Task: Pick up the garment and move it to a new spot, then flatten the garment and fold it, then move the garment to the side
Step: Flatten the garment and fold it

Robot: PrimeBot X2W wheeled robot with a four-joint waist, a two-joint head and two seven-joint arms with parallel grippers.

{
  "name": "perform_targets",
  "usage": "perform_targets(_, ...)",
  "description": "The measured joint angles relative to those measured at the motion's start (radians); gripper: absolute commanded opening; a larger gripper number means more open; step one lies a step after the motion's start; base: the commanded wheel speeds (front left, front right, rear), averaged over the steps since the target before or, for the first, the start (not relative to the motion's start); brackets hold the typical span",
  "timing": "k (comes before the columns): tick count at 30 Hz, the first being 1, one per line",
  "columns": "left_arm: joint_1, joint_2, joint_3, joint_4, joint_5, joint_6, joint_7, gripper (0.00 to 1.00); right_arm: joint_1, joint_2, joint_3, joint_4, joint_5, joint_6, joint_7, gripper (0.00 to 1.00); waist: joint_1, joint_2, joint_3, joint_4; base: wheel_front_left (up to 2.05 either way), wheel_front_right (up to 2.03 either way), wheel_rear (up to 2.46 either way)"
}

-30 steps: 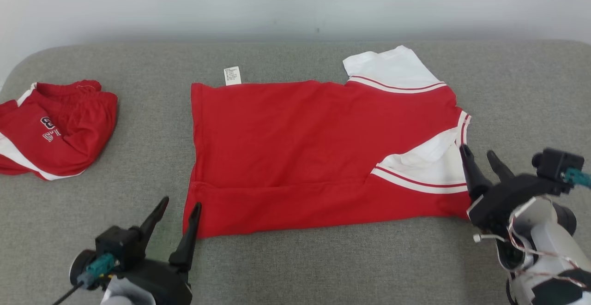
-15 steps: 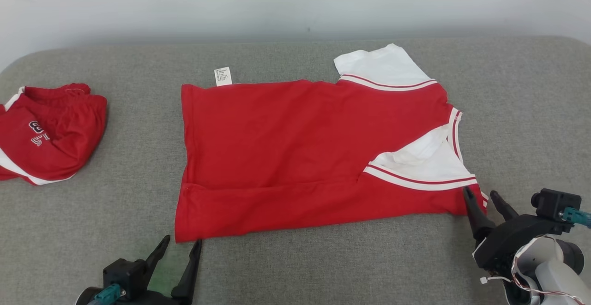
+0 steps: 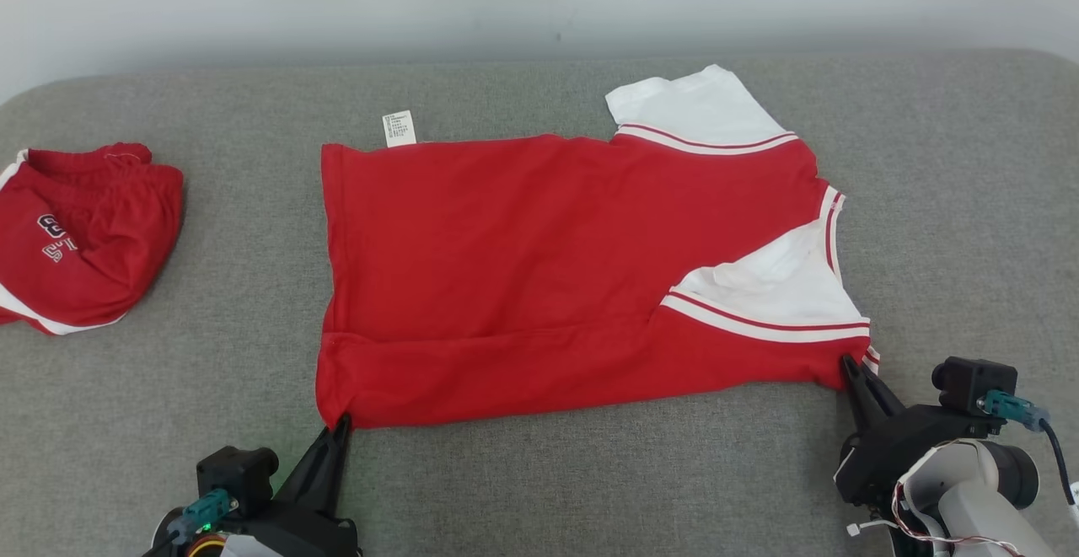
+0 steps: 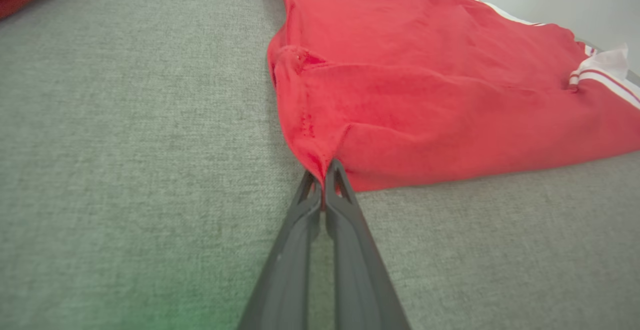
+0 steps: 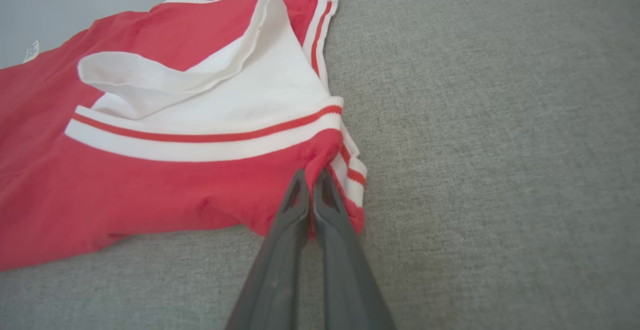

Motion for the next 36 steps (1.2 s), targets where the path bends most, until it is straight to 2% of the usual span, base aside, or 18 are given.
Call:
perform_targets(8, 0.043, 0.002, 0.006, -0.029, 0.007, 0.0, 0.0, 0.0, 0.048, 0.01, -0.011, -0.016, 0.058, 0.0, -0.042, 0.0, 0.0, 0.0, -0.048, 0.003, 0.0, 0.0, 0.0)
perform_targets(19, 0.189, 0.015, 0.048, -0.088, 0.04, 0.0, 0.0, 0.0, 0.329, -0.004, -0.086, -0.239, 0.083, 0.0, 0.004, 0.0, -0.0001, -0.0001, -0.139, 0.013, 0.0, 0.0, 0.0)
perform_targets(26, 0.244, 0.007, 0.062, -0.096, 0.06, 0.0, 0.0, 0.0, 0.49, 0.053, -0.177, -0.402, 0.042, 0.0, 0.094, 0.0, -0.0002, -0.0001, -0.162, 0.01, 0.0, 0.0, 0.0)
perform_targets(27, 0.246, 0.007, 0.061, -0.095, 0.065, 0.0, 0.0, 0.42, 0.502, 0.062, -0.186, -0.416, 0.027, 0.0, 0.101, 0.45, -0.0001, -0.0001, -0.164, 0.009, 0.0, 0.0, 0.0)
perform_targets(28, 0.246, 0.004, 0.062, -0.095, 0.073, 0.0, 0.0, 1.0, 0.512, 0.067, -0.195, -0.429, 0.011, 0.0, 0.109, 0.98, -0.0001, -0.0001, -0.166, 0.009, 0.0, 0.0, 0.0)
perform_targets(31, 0.246, -0.01, 0.074, -0.098, 0.092, 0.0, 0.0, 1.0, 0.523, 0.09, -0.212, -0.472, -0.018, 0.0, 0.13, 1.0, -0.0001, -0.0001, -0.171, 0.008, 0.0, 0.0, 0.0)
perform_targets(36, 0.249, -0.029, 0.174, -0.166, 0.118, 0.026, 0.0, 1.0, 0.52, 0.102, -0.225, -0.546, -0.07, 0.0, 0.116, 1.0, -0.0001, -0.0001, -0.178, 0.01, 0.0, 0.0, 0.0)
